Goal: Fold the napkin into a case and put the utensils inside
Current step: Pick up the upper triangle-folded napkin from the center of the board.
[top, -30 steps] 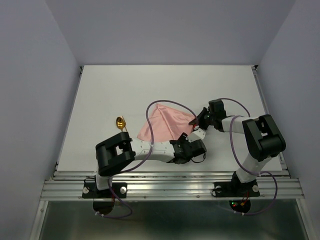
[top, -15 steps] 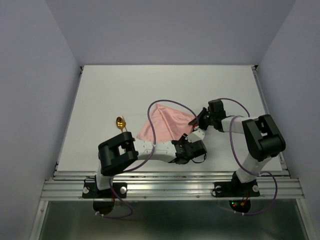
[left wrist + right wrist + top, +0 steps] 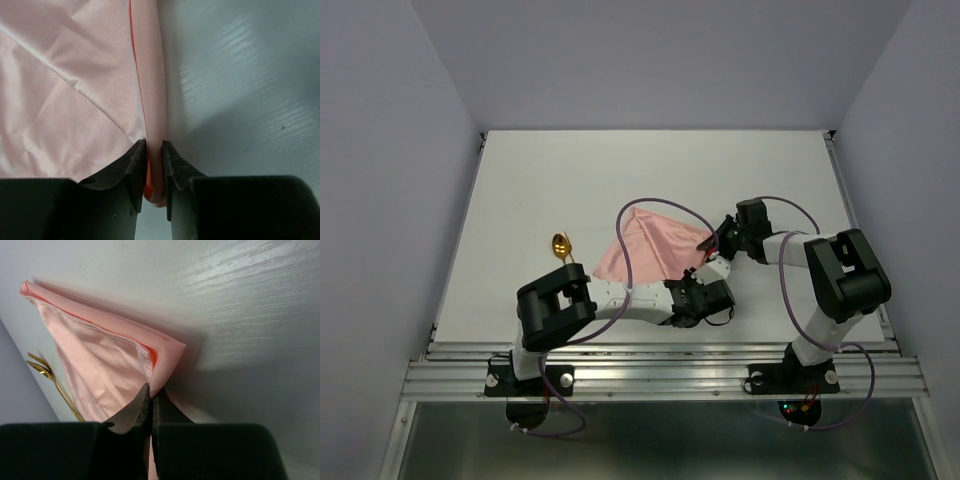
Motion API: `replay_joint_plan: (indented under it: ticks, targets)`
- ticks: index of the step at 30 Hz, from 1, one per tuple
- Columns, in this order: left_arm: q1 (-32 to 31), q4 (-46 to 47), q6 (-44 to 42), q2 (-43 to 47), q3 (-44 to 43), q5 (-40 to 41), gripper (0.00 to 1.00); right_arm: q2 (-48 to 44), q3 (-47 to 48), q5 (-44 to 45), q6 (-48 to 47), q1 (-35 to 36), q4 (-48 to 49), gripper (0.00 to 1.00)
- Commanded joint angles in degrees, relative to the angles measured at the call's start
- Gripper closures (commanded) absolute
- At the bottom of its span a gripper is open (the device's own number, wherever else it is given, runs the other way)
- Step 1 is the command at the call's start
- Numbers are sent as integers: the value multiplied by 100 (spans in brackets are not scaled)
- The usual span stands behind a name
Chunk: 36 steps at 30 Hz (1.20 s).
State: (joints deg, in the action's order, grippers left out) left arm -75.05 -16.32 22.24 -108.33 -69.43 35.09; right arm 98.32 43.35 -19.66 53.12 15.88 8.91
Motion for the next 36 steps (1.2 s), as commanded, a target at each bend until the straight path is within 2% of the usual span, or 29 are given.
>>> replay_joint_plan:
  ticks: [1, 3, 5, 10, 15, 23, 28, 36]
  targets:
    - [-45, -126, -44, -56, -255, 253, 70, 11, 165, 103, -56, 56, -47, 99]
    - [-54, -135, -44, -56, -264, 253, 71, 20, 147, 111, -65, 56, -47, 99]
    - [-45, -144, -53, -47, -273, 235, 76, 11, 138, 112, -56, 56, -56, 99]
    - [-45, -179, -141, -39, -317, 147, 100, -50, 129, 129, -92, 56, -99, 99]
    - [-19, 93, -395, 346, -159, -485, 100, -322, 191, 304, -240, 56, -354, 99]
    - [297, 401, -712, 1147, -62, -1679, 100, -1428, 718, 972, -592, 56, -1452, 99]
    - [403, 384, -888, 1499, -360, -2347, 100, -2097, 1113, 1543, -812, 56, -2128, 99]
    - [412, 155, -1099, 1500, -1308, -3060, 100, -3046, 1579, 2728, -1119, 3, -3052, 99]
